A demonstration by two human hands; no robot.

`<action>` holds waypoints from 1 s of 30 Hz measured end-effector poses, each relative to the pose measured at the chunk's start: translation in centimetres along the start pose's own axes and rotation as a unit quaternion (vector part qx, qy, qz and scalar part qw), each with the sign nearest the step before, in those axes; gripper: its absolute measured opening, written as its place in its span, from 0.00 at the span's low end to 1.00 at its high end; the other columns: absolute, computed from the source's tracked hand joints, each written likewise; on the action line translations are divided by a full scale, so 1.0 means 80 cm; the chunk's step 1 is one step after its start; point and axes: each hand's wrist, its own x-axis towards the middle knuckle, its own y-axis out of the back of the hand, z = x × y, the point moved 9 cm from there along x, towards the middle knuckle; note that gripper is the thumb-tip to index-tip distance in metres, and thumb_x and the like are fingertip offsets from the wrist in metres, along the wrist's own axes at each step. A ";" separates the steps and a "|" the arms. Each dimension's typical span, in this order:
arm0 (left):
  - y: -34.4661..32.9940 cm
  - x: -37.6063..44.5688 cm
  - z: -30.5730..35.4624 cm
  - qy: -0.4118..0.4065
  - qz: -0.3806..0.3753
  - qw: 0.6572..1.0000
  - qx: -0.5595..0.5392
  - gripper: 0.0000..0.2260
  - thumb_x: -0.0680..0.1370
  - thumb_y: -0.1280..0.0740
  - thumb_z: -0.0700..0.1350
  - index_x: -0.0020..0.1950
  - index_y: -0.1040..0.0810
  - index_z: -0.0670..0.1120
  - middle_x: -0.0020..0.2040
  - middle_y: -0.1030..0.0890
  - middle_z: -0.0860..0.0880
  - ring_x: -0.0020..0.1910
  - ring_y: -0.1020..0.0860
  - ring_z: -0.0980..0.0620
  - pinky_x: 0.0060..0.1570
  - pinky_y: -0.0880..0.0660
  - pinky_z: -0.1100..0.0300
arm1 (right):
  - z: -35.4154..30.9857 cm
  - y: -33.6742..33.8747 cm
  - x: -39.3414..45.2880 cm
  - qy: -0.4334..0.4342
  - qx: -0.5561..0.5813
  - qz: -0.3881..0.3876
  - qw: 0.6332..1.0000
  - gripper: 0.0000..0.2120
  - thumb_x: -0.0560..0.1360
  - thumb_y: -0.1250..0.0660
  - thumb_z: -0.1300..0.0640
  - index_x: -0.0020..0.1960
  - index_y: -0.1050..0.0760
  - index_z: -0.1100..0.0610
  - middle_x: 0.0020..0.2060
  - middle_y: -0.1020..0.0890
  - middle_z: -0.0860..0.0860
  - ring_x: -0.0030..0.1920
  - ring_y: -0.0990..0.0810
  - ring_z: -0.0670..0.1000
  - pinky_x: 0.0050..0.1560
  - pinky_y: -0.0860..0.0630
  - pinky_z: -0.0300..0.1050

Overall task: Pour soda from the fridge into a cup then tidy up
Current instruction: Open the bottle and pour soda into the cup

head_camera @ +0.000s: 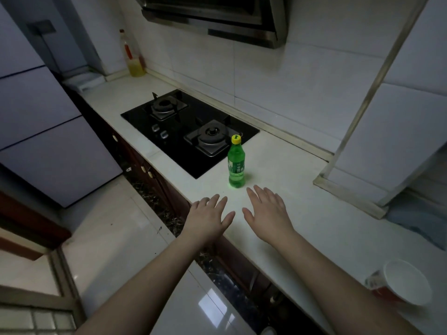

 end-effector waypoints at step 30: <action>-0.071 0.240 -0.076 -0.067 -0.075 0.991 -0.093 0.30 0.79 0.44 0.63 0.75 0.37 0.47 0.68 0.28 0.46 0.64 0.29 0.45 0.58 0.28 0.50 | 0.012 0.042 0.212 -0.130 0.030 0.127 0.983 0.25 0.80 0.47 0.42 0.72 0.36 0.54 0.61 0.25 0.54 0.57 0.24 0.55 0.54 0.30 0.51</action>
